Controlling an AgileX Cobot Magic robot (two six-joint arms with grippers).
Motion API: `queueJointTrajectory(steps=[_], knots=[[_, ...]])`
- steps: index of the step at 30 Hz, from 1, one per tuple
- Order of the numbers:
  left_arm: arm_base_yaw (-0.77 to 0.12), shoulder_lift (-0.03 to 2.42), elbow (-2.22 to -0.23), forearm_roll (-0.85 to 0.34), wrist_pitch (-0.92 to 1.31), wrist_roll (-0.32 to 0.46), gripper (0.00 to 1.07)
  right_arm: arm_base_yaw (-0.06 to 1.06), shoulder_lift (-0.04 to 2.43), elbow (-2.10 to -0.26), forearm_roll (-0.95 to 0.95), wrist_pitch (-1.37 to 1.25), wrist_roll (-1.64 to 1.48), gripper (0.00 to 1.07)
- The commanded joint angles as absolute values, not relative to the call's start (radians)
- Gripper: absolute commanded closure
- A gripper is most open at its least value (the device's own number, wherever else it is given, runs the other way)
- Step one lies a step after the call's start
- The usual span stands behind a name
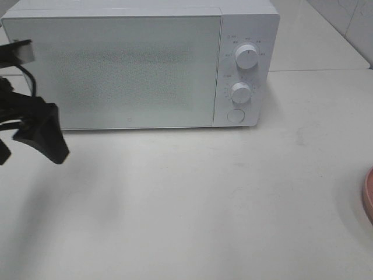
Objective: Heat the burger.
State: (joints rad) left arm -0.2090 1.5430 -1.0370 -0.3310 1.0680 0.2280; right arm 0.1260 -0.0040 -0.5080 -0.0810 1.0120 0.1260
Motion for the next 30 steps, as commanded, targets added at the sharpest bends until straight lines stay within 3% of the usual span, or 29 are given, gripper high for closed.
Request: queueJointTrajectory(steps=[1,5,7,12,16,30], knots=[[-0.125,1.488,-1.043,-0.308,1.143,0.221,0.08,0.118,-0.035,-0.505,-0.085,0.996,0.123,0.32],[-0.043,1.45,-1.043,-0.287,1.2,0.221,0.08,0.118,-0.035,-0.505,-0.085,0.996,0.123,0.32],[0.025,1.403,-1.036,-0.271,1.243,0.194,0.08,0.118,-0.035,-0.505,-0.085,0.996,0.123,0.32],[0.091,1.307,-1.012,-0.229,1.264,0.143,0.08,0.118,-0.035,-0.505,-0.085,0.996,0.123,0.32],[0.094,1.173,-0.948,-0.159,1.262,0.089,0.08,0.118,-0.035,-0.505,-0.085,0.996,0.123,0.32],[0.094,0.804,-0.724,-0.151,1.23,0.083,0.08,0.118,-0.035,-0.505,-0.085,0.996,0.123,0.32]])
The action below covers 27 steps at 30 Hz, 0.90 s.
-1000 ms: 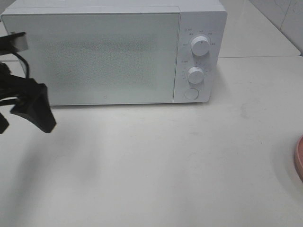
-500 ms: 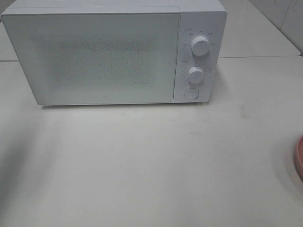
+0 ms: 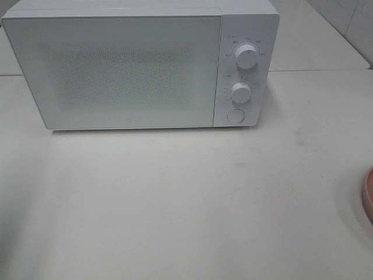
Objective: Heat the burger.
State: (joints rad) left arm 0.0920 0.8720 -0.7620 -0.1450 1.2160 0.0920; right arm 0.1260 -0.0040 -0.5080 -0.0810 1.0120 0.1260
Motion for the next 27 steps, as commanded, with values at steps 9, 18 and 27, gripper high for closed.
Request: queueJointTrajectory(steps=[9,18,27], knots=[[0.094,0.527,-0.587,-0.137,1.175,0.074,0.08,0.118,-0.035,-0.505,-0.085,0.996,0.123,0.32],[0.094,0.258,-0.535,-0.107,1.099,0.074,0.08,0.118,-0.035,-0.505,-0.085,0.996,0.123,0.32],[0.094,0.05,-0.519,-0.099,1.073,0.07,0.09,0.118,-0.035,-0.505,-0.085,0.996,0.123,0.32]])
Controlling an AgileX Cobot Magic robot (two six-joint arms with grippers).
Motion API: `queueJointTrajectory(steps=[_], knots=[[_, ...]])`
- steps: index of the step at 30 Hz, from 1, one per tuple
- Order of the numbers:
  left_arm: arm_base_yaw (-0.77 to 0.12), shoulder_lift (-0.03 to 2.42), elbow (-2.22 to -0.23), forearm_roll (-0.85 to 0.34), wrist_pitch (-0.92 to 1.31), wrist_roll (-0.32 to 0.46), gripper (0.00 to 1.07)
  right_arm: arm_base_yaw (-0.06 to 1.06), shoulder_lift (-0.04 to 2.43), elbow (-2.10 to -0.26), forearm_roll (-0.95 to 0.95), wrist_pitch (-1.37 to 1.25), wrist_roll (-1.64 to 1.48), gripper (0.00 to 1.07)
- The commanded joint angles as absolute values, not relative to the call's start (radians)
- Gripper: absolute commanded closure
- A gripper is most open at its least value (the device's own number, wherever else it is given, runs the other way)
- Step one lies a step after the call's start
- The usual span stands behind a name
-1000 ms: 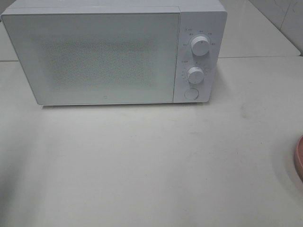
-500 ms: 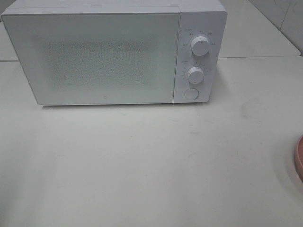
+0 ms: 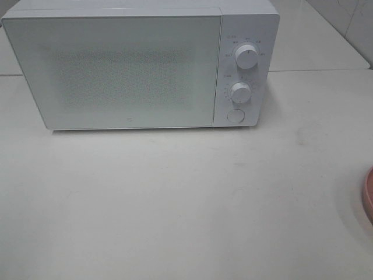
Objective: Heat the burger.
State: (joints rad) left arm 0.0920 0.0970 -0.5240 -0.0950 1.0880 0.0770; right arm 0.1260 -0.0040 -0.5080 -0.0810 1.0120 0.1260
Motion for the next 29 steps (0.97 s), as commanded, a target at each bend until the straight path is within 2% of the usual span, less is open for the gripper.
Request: queueJointTrajectory(steps=[1,4,29], knots=[[0.094,0.05,-0.519,-0.099,1.073,0.07,0.09,0.118,-0.035,-0.505,-0.085,0.996,0.123,0.32],[0.094,-0.035,-0.519,-0.103,1.073,0.07,0.09,0.118,-0.035,-0.505,-0.085,0.996,0.123,0.32],[0.093,-0.029,-0.519,-0.104,1.073,0.071,0.09,0.118,-0.024,-0.505,-0.085,0.996,0.123,0.32]])
